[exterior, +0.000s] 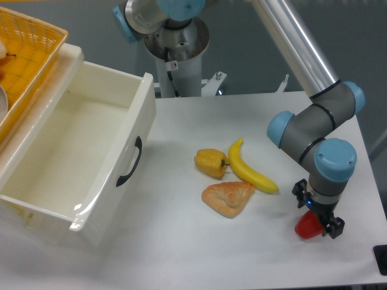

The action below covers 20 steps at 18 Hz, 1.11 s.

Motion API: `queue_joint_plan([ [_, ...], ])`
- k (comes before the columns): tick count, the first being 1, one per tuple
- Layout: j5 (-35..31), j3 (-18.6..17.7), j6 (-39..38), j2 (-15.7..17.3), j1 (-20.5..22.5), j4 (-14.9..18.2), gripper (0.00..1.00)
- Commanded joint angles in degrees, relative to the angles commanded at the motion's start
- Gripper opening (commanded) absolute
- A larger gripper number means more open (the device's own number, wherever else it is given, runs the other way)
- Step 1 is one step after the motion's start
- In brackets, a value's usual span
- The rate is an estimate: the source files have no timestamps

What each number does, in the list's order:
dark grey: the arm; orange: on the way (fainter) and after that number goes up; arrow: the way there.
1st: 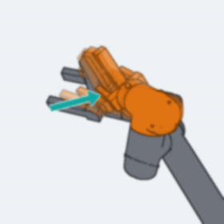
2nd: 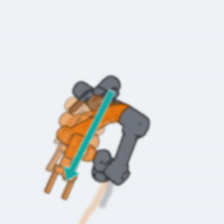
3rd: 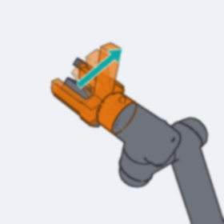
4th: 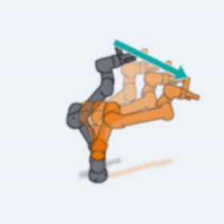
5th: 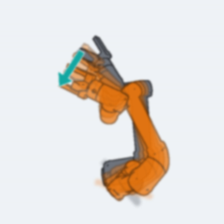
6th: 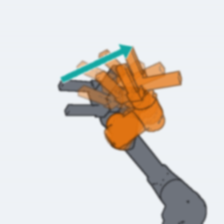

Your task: Pick up the red pepper

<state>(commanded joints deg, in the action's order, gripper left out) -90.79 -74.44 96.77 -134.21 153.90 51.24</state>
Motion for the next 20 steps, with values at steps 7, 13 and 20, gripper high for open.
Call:
queue_joint_plan([
  [7,-0.2,-0.3,0.0,-1.0,-0.2,-0.4,0.93],
  [13,-0.1,-0.5,0.1,-0.8,-0.2,-0.6,0.39],
  [20,-0.3,-0.9,-1.0,2.7,-0.2,0.0,0.03],
])
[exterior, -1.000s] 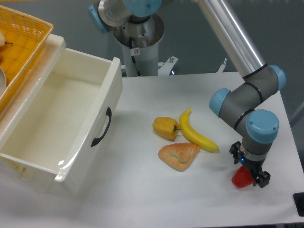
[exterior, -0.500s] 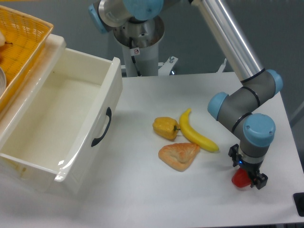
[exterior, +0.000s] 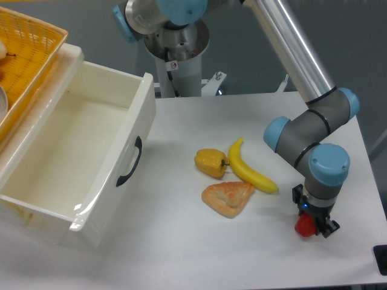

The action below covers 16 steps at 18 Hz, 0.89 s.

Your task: Pick up the red pepper

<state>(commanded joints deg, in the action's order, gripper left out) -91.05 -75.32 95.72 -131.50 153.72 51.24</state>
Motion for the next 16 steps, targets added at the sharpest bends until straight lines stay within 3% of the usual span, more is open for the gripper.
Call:
queue_joint_plan([
  [3,0.1,-1.4,-2.5,4.4,-0.2,3.3,0.0],
  [12,0.3,-1.5,-3.3,16.4,-1.2,26.3,0.0],
  [16,0.0,-1.1,-3.3,18.9,-1.8,31.1,0.0],
])
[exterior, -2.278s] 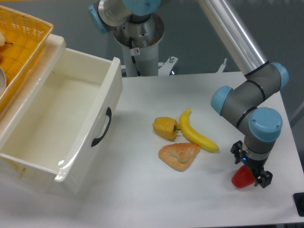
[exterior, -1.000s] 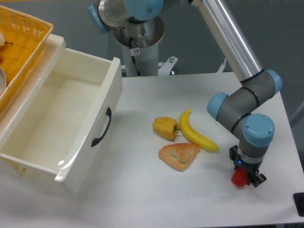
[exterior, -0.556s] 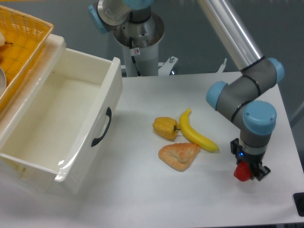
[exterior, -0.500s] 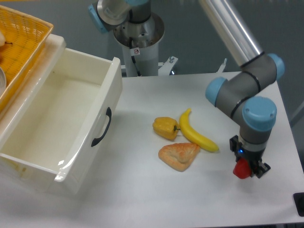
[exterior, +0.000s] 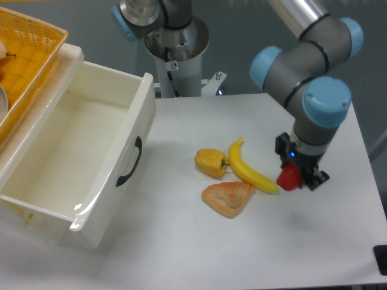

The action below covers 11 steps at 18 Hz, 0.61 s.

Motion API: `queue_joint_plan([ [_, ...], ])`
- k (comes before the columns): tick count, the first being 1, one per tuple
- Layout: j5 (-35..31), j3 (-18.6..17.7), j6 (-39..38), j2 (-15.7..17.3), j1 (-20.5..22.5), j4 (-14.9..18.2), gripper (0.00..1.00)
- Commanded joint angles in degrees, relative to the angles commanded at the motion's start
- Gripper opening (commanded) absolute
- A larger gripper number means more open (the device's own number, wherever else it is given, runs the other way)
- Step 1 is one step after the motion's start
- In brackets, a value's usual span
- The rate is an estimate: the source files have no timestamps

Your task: Pick up the red pepper

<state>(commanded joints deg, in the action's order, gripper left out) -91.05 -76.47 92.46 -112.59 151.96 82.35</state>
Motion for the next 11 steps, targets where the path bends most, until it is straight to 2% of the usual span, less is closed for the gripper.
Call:
queue_joint_plan([
  [4,-0.2,0.4,0.0,0.4,0.3,1.8,0.0],
  [11,-0.2,0.4,0.0,-0.1,0.2,1.6,0.0],
])
